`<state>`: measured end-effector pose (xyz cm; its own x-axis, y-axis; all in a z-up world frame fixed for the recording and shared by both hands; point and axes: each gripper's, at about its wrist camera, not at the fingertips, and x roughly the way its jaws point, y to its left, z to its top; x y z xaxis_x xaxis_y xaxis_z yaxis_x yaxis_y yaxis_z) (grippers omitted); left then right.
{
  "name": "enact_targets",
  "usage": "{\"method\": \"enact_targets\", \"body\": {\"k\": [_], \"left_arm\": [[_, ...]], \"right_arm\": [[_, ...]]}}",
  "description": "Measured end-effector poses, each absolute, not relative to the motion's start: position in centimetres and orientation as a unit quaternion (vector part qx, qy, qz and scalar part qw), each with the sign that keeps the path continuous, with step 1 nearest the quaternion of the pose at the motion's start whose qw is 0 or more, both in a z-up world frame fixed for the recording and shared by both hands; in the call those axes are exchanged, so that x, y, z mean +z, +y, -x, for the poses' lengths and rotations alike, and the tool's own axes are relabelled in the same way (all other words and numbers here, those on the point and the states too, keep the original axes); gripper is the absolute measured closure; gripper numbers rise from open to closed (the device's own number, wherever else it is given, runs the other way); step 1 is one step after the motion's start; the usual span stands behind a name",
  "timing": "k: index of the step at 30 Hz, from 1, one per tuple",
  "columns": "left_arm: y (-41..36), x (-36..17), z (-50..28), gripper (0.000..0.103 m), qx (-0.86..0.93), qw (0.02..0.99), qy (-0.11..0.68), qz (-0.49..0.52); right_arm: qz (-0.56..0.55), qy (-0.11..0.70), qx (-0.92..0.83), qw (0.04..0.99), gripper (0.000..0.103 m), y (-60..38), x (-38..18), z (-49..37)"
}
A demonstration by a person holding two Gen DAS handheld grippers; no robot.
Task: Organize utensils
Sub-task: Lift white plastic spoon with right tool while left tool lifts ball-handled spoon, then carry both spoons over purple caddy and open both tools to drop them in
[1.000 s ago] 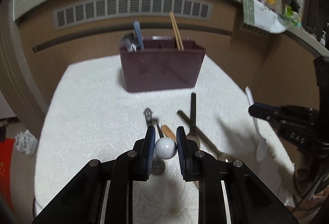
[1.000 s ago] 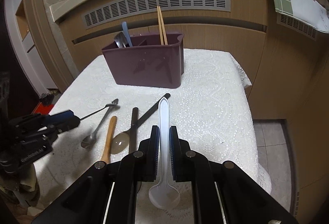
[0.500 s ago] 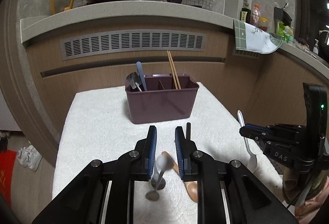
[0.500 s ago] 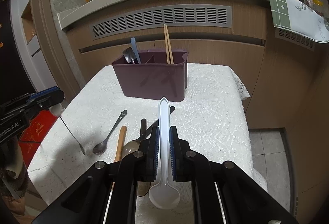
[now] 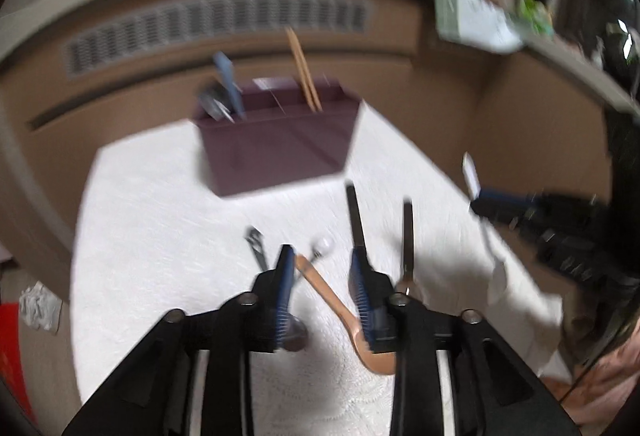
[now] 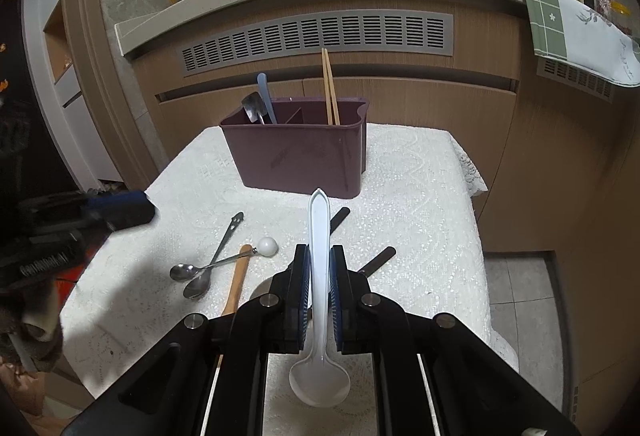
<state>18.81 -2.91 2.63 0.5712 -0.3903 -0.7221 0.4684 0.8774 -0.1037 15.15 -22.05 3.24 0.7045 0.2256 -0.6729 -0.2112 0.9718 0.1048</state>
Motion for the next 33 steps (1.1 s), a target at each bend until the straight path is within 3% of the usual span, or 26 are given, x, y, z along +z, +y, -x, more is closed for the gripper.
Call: {"method": "enact_targets", "body": {"k": [10, 16, 17, 18, 33], "left_arm": [[-8.4, -3.3, -26.2, 0.068, -0.27, 0.828, 0.473, -0.135], [-9.3, -5.2, -26.4, 0.07, -0.263, 0.826, 0.474, -0.152], [-9.0, -5.1, -26.3, 0.08, -0.259, 0.83, 0.472, -0.143], [-8.6, -5.0, -26.0, 0.08, -0.253, 0.836, 0.47, -0.128], [0.2, 4.0, -21.7, 0.08, -0.222, 0.912, 0.34, 0.061]], "right_arm": [[-0.016, 0.394, 0.12, 0.911, 0.093, -22.5, 1.3, -16.9], [-0.03, 0.406, 0.124, 0.905, 0.093, -22.6, 0.7, -18.5], [-0.035, 0.408, 0.127, 0.904, 0.093, -22.7, 0.7, -18.7], [-0.044, 0.409, 0.131, 0.902, 0.093, -22.9, 0.7, -19.0], [-0.044, 0.39, 0.132, 0.91, 0.093, -22.3, 2.1, -19.6]]}}
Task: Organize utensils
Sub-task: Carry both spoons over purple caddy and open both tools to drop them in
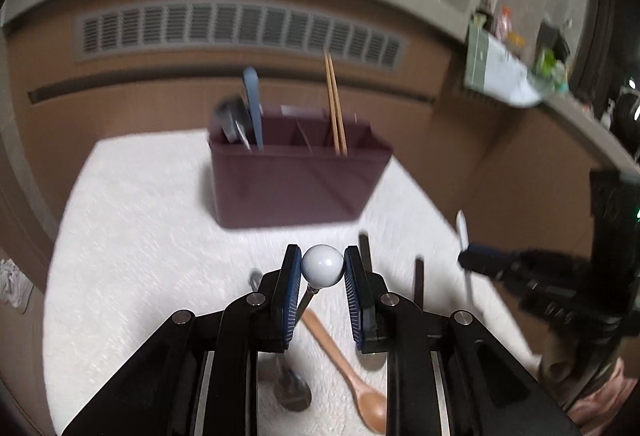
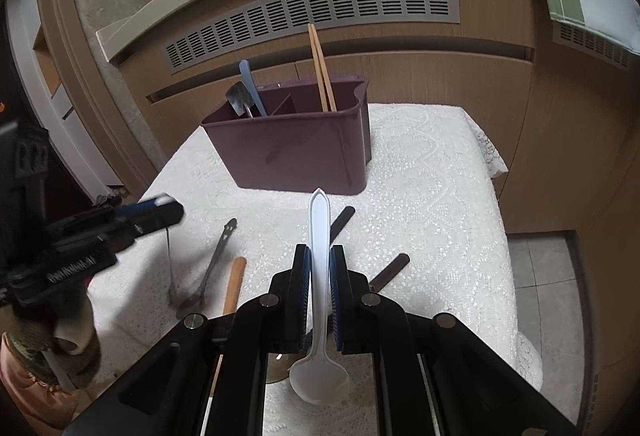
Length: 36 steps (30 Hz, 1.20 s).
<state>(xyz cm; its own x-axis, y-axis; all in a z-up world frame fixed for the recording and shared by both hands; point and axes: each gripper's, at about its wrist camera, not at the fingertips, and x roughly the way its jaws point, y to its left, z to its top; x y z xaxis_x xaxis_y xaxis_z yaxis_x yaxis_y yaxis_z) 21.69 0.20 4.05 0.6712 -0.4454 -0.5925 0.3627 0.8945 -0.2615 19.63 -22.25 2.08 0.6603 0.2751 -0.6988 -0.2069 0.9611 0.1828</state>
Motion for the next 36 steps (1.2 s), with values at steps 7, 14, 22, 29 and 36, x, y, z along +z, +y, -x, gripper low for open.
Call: {"method": "enact_targets", "body": {"k": [7, 14, 22, 29, 36], "left_arm": [[1.6, 14.0, -24.1, 0.08, -0.257, 0.932, 0.24, 0.083], [1.6, 19.7, -29.6, 0.08, -0.268, 0.94, 0.189, 0.09], [2.0, 16.6, -35.1, 0.08, -0.275, 0.926, 0.227, 0.123], [1.1, 12.3, -37.9, 0.08, -0.28, 0.911, 0.271, 0.138], [-0.1, 8.6, -39.5, 0.072, -0.269, 0.896, 0.325, 0.14]], "right_arm": [[-0.015, 0.286, 0.143, 0.947, 0.093, -21.9, 11.0, -21.9], [0.014, 0.161, 0.145, 0.976, 0.093, -20.4, 19.7, -27.0], [0.008, 0.19, 0.149, 0.97, 0.093, -19.1, 15.0, -34.0], [-0.001, 0.252, 0.145, 0.957, 0.093, -19.1, 8.9, -37.0], [0.009, 0.299, 0.149, 0.943, 0.087, -19.2, 4.9, -37.7]]}}
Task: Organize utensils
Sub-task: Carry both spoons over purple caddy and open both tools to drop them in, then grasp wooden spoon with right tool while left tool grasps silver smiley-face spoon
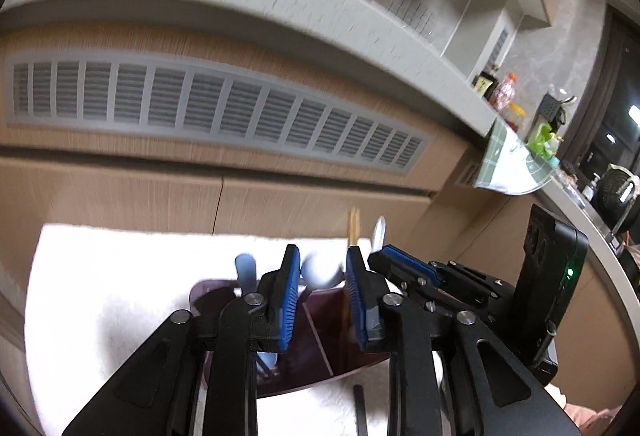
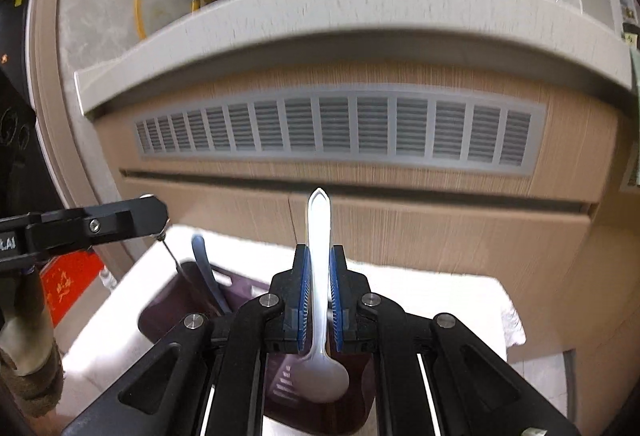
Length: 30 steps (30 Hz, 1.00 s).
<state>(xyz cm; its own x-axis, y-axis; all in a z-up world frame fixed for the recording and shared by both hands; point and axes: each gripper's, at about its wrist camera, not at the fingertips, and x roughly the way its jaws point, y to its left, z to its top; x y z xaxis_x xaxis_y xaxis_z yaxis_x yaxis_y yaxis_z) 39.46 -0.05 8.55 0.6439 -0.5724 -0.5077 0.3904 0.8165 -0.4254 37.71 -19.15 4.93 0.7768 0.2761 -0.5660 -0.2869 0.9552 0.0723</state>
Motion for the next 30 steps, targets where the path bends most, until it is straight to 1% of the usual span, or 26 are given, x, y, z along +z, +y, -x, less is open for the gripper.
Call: {"method": "enact_targets", "body": {"k": [1, 2, 3, 4, 6, 8, 10, 11, 12, 13, 14, 15, 21, 22, 24, 25, 30], "left_arm": [[0.0, 8.1, -39.5, 0.07, -0.267, 0.893, 0.332, 0.142], [0.0, 7.9, -39.5, 0.065, -0.266, 0.892, 0.337, 0.143], [0.1, 7.7, -39.3, 0.061, -0.263, 0.892, 0.339, 0.142], [0.1, 7.5, -39.1, 0.06, -0.261, 0.893, 0.34, 0.14], [0.2, 7.3, -38.0, 0.053, -0.25, 0.899, 0.337, 0.128], [0.4, 7.0, -36.9, 0.049, -0.237, 0.904, 0.337, 0.117], [0.7, 6.4, -35.4, 0.048, -0.22, 0.908, 0.342, 0.105], [0.9, 6.1, -34.7, 0.046, -0.213, 0.908, 0.345, 0.1], [1.1, 5.6, -33.9, 0.042, -0.205, 0.909, 0.351, 0.094], [1.2, 5.0, -33.0, 0.04, -0.196, 0.909, 0.358, 0.086], [1.3, 4.5, -32.4, 0.036, -0.188, 0.909, 0.362, 0.082], [1.4, 3.8, -31.5, 0.035, -0.178, 0.91, 0.368, 0.074], [1.3, -1.0, -27.0, 0.031, -0.137, 0.897, 0.42, 0.032], [1.3, -1.8, -26.2, 0.031, -0.133, 0.893, 0.429, 0.031], [1.4, -3.0, -25.0, 0.031, -0.128, 0.888, 0.441, 0.03], [1.5, -3.7, -24.4, 0.03, -0.125, 0.884, 0.449, 0.031], [1.7, -5.4, -21.3, 0.029, -0.13, 0.874, 0.467, 0.033]], "right_arm": [[0.011, 0.311, 0.148, 0.939, 0.081, -19.2, 4.5, -37.8], [0.01, 0.314, 0.146, 0.938, 0.071, -19.4, 4.3, -37.7], [0.008, 0.314, 0.141, 0.939, 0.068, -19.7, 4.2, -37.5], [0.008, 0.314, 0.138, 0.939, 0.068, -19.9, 4.3, -37.2], [0.009, 0.314, 0.131, 0.94, 0.068, -20.5, 4.6, -36.4], [0.011, 0.318, 0.12, 0.94, 0.067, -21.0, 4.9, -35.4], [0.013, 0.325, 0.106, 0.94, 0.062, -21.5, 4.9, -34.2], [0.015, 0.33, 0.099, 0.939, 0.057, -21.7, 4.7, -33.5], [0.018, 0.335, 0.096, 0.937, 0.051, -21.9, 4.5, -33.0], [0.022, 0.342, 0.093, 0.935, 0.047, -22.0, 4.2, -32.1], [0.024, 0.348, 0.088, 0.933, 0.041, -22.2, 3.8, -31.3], [0.025, 0.355, 0.082, 0.931, 0.035, -22.3, 3.3, -30.4], [0.031, 0.404, 0.07, 0.912, 0.032, -22.7, -0.1, -25.9], [0.03, 0.412, 0.07, 0.908, 0.031, -22.7, -0.6, -25.3], [0.028, 0.421, 0.064, 0.905, 0.022, -22.7, -1.7, -24.0], [0.029, 0.425, 0.06, 0.903, 0.021, -22.7, -2.3, -23.4], [0.029, 0.445, 0.044, 0.894, 0.021, -23.0, -4.4, -21.2]]}}
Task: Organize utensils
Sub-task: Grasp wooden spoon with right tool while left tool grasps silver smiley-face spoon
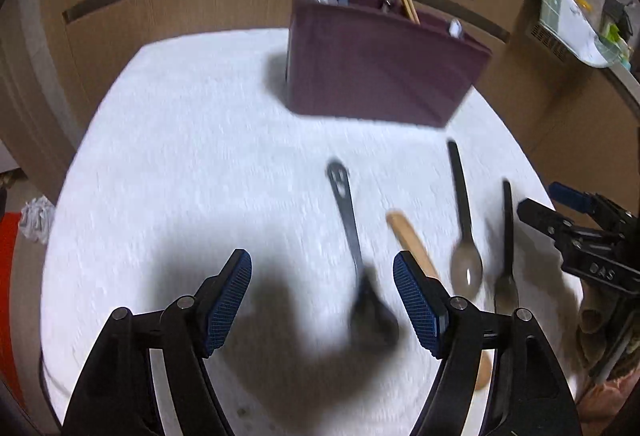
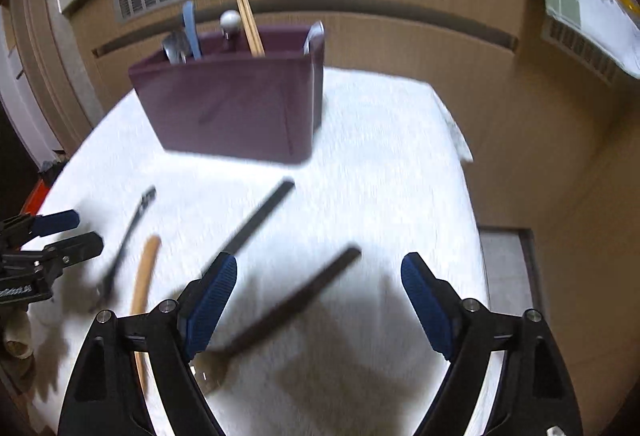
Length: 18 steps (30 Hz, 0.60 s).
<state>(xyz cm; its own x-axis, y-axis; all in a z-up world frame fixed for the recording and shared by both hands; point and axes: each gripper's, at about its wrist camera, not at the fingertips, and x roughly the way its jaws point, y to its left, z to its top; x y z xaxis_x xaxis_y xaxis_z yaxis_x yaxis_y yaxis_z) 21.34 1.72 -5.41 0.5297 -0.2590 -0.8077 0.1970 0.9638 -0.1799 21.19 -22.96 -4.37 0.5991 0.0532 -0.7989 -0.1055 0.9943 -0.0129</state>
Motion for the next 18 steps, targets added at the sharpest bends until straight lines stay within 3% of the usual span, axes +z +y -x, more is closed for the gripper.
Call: {"method": "enact_targets", "body": {"k": [5, 9, 18], "left_arm": [[2.2, -6.3, -19.5, 0.026, -0.119, 0.871, 0.476, 0.03], [3.0, -6.1, -18.7, 0.026, -0.092, 0.878, 0.469, 0.021], [3.3, -6.0, -19.0, 0.024, -0.092, 0.878, 0.468, 0.038]], "right_arm": [[0.032, 0.454, 0.045, 0.889, 0.021, -22.2, -5.1, -19.8], [0.087, 0.435, 0.066, 0.894, 0.004, -20.1, -4.6, -18.4], [0.007, 0.473, 0.066, 0.878, 0.005, -20.6, -5.5, -20.4]]}}
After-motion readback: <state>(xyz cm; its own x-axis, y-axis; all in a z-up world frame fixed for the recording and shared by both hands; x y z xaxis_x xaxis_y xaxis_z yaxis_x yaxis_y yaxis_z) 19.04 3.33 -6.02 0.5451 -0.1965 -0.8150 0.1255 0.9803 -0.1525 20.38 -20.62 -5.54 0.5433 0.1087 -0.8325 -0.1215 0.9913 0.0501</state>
